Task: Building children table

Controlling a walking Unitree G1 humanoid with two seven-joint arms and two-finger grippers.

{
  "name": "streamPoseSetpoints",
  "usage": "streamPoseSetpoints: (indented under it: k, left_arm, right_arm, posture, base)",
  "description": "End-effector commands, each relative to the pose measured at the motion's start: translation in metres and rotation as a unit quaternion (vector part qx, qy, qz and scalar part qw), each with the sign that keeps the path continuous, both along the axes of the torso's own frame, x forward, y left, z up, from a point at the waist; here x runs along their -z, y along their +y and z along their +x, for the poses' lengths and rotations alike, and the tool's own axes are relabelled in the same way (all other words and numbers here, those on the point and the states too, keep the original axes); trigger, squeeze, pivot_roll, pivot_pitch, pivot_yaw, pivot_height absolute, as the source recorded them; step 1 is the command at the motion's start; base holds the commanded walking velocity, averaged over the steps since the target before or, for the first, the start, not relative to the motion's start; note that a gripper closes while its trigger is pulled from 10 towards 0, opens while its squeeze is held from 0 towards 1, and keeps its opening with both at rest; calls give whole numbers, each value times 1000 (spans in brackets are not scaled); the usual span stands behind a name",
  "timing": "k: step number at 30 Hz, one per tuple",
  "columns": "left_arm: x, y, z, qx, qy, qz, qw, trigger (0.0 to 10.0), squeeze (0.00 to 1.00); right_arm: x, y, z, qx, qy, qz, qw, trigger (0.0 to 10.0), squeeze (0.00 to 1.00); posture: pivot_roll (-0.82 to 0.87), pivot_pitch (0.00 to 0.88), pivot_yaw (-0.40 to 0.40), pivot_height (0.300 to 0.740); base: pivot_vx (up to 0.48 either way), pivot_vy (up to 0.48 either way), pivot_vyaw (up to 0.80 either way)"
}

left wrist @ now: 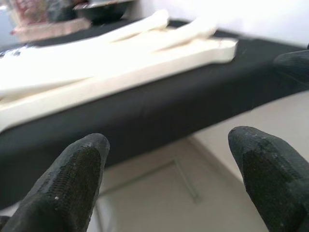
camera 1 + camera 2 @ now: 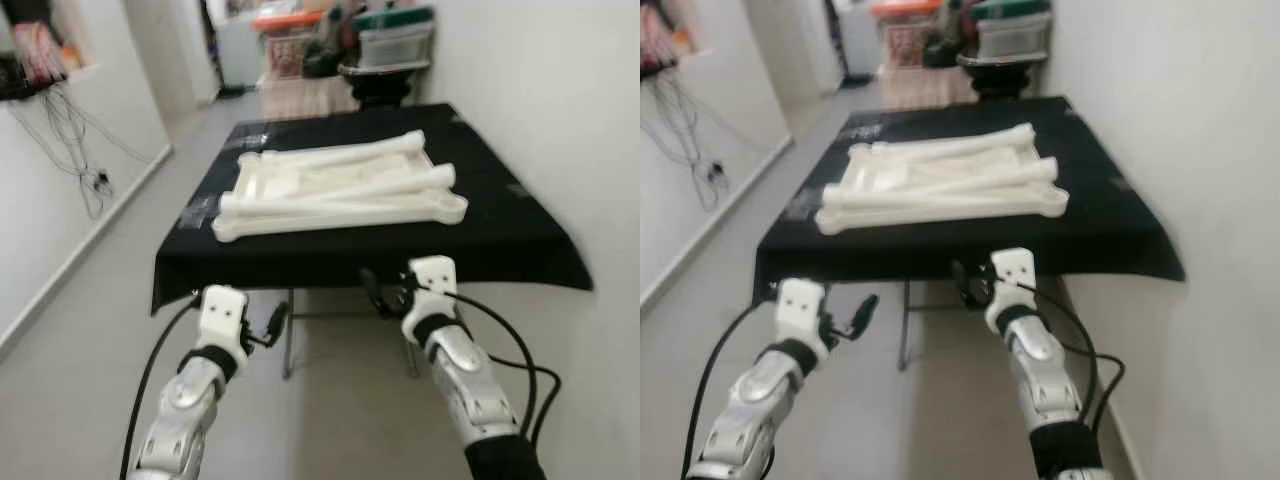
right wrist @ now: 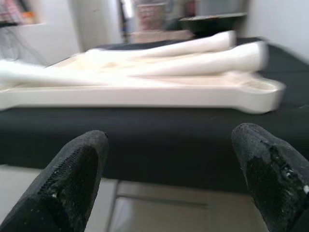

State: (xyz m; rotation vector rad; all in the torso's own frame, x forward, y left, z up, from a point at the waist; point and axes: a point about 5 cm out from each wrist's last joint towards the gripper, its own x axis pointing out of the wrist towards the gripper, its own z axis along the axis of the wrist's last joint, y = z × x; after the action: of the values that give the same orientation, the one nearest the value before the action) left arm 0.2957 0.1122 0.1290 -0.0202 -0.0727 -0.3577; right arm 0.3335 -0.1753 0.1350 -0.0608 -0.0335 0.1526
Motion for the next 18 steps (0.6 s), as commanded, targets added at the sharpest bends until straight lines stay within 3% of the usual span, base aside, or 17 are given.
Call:
streamPoseSetpoints:
  k: [1,18]
  left_arm:
    - [1,12,0,-18,6,3,1000,10000,0]
    - [-11,9,4,-9,-6,-7,1000,10000,0]
  right_arm:
    - [-1,14,1,-21,-3,6,1000,10000,0]
    - [-11,17,1,-43,-16,3,999,10000,0]
  posture:
    - [-110,0,58,740]
    - [-117,0,64,740]
  base:
    - [289,0,0]
    - [288,0,0]
